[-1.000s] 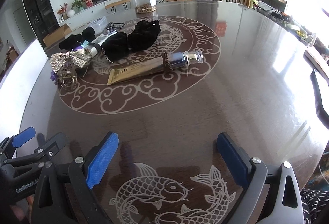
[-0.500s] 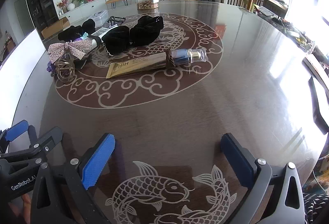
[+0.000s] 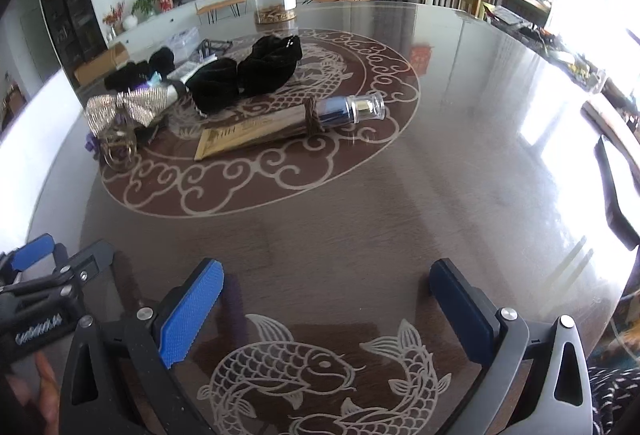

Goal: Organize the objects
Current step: 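Move both open grippers back over the table, then grasp the rhinestone bow hair clip with the left gripper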

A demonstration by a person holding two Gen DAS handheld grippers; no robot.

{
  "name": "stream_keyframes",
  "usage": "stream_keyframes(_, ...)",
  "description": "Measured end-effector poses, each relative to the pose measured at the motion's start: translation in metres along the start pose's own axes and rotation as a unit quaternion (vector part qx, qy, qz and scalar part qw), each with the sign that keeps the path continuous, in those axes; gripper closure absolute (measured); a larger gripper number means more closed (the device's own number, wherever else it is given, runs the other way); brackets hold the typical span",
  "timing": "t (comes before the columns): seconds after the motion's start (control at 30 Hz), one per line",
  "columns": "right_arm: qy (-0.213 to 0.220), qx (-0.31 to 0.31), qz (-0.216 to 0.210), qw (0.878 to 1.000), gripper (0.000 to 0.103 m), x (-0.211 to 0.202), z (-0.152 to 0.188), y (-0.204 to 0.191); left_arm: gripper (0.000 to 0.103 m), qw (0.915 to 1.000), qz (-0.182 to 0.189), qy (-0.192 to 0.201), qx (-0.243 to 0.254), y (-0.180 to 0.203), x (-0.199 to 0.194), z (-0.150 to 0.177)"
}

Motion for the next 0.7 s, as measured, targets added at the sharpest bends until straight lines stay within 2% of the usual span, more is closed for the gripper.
stream_keyframes(0.5,-0.002,-0.006,0.008,1.0,0.0,0.003,-0.001,-0.002,0.0,1.0,-0.001,0.006,-0.003,0.0,0.001,-0.001)
stream_keyframes(0.6,0.004,0.018,-0.018,1.0,0.0,-0.001,-0.004,0.002,0.0,1.0,-0.001,0.006,-0.003,0.0,0.001,-0.001)
stream_keyframes(0.7,0.018,0.072,-0.069,0.995,0.0,-0.006,-0.01,0.012,0.0,1.0,-0.001,0.007,-0.003,0.0,0.001,-0.001)
Point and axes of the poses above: each gripper's, at about its wrist camera, not at the fingertips, and x roughly the way its jaws point, y to its right, z to its underside, the point moved 10 cm from there along x, roughly the way its jaws point, and after that the axes turned 5 degrees about -x, right-handed, at the moved point
